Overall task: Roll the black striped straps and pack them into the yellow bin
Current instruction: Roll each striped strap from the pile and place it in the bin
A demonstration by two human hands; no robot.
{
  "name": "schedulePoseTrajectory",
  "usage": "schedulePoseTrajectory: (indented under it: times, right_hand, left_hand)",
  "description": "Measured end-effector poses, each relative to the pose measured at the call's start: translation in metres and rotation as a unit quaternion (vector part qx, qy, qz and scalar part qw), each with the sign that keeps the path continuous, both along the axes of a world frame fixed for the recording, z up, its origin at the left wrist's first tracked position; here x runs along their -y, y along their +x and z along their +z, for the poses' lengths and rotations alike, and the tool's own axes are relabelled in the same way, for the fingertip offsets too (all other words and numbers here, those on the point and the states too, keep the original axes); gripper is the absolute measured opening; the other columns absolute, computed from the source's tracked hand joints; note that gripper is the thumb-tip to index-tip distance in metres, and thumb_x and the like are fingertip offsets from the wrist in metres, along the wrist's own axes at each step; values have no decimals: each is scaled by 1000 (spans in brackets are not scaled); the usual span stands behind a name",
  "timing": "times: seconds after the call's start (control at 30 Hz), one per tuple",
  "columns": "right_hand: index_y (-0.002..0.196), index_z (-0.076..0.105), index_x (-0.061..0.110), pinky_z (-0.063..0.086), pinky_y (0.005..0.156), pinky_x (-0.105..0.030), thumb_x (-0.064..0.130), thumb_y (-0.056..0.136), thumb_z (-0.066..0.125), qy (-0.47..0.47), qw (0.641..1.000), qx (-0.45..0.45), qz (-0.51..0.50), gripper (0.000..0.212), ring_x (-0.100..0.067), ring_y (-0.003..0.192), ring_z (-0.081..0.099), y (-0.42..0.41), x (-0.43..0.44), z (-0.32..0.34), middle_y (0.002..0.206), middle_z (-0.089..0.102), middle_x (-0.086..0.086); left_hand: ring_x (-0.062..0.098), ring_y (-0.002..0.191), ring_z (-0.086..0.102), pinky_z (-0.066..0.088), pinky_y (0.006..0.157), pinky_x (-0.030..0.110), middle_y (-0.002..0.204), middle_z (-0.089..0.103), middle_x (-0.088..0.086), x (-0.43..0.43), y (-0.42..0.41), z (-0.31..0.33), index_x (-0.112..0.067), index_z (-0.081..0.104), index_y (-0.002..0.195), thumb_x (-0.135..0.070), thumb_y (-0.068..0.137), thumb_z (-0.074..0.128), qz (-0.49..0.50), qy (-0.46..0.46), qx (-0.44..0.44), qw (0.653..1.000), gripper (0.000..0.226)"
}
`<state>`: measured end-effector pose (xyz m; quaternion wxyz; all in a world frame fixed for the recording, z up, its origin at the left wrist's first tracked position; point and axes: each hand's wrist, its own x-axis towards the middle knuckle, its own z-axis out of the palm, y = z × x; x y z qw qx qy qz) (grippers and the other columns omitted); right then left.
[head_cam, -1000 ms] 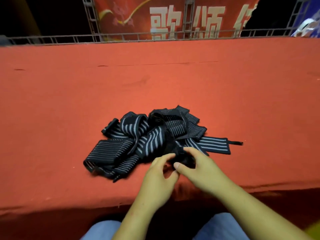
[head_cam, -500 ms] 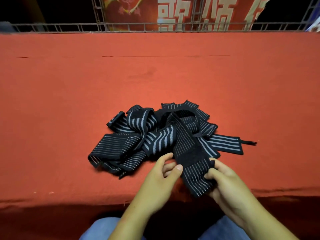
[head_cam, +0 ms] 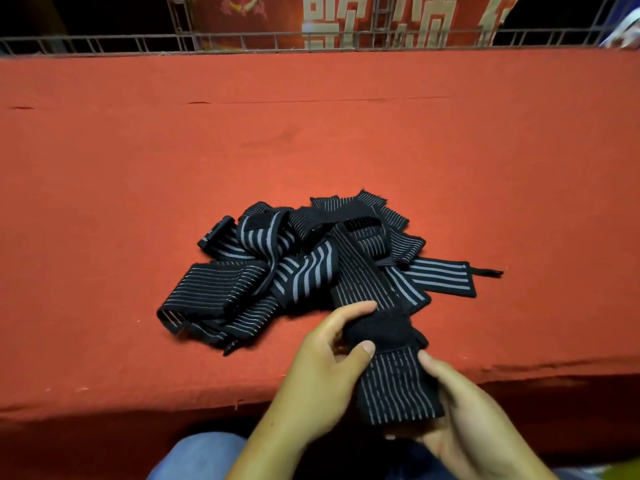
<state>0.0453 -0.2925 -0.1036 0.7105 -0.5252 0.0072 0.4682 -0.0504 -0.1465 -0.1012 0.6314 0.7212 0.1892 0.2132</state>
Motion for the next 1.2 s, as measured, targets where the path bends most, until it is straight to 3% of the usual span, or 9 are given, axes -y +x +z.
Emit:
schedulePoseTrajectory:
  times: [0.1,0.3,0.57,0.77,0.87,0.93,1.0,1.07,1.2]
  right_hand:
    - [116,74,7,52,67,-51,33,93,53,-32,999,4,-2,41,-43,85,74,-3,3,1,110,75,-28]
    - [103,78,-1,54,91,-67,14,104,50,-93,994,50,-35,32,-45,94,73,-1,-8,5,98,75,-31]
    - [104,73,-1,60,74,-55,22,109,46,-124,979,112,-121,35,-36,80,72,8,-25,4,87,78,-23]
    - [117,68,1,60,90,-49,33,112,40,65,978,32,-197,43,-29,94,78,33,-34,28,104,78,-21]
    - [102,69,9,63,57,-32,38,109,45,109,979,25,-171,38,-20,55,68,46,-39,49,69,67,-9]
    - [87,60,17,35,32,-18,37,107,47,86,984,79,-137,31,-8,34,36,58,-38,67,51,38,4]
    - [86,58,19,21,29,-16,37,105,50,56,985,146,-76,27,-6,30,26,65,-45,88,46,30,6]
    - [90,67,21,33,35,-16,38,102,60,-31,957,285,-44,22,-6,34,44,72,-59,96,47,51,7]
    - [118,71,37,54,81,-27,48,84,79,-197,802,564,4,37,-9,85,72,96,-102,84,93,76,11]
  left_hand:
    - [3,115,66,48,100,18,117,73,-15,3,-5,5,-33,73,114,5,94,64,8,35,16,999,44]
    - [0,85,66,49,77,15,89,73,-12,11,-9,6,-33,72,87,14,86,62,-6,-2,-3,1000,48]
    - [14,60,44,33,55,23,65,56,-6,8,-17,8,-29,65,65,-2,67,55,59,-55,66,995,28]
    - [0,75,60,45,71,12,82,72,-10,-8,-32,8,-25,68,102,4,84,62,-85,-73,-16,994,35]
    - [8,105,69,49,97,19,109,77,-8,-21,-31,-4,-31,61,125,-22,95,66,-38,-38,-53,997,32]
    - [4,118,65,49,102,21,122,72,-9,-33,-24,-9,-37,60,128,-36,89,70,45,-4,-42,998,41]
    - [-4,121,61,47,97,11,130,66,-11,-43,-12,-9,-39,55,135,-28,95,70,68,24,-44,996,44]
    - [-5,119,59,44,88,3,132,60,-15,-47,1,-9,-43,47,144,-24,98,68,76,47,-64,994,54]
    - [-6,99,63,40,76,-2,117,64,-18,-54,13,-17,-42,33,154,-27,94,71,151,46,-90,983,72]
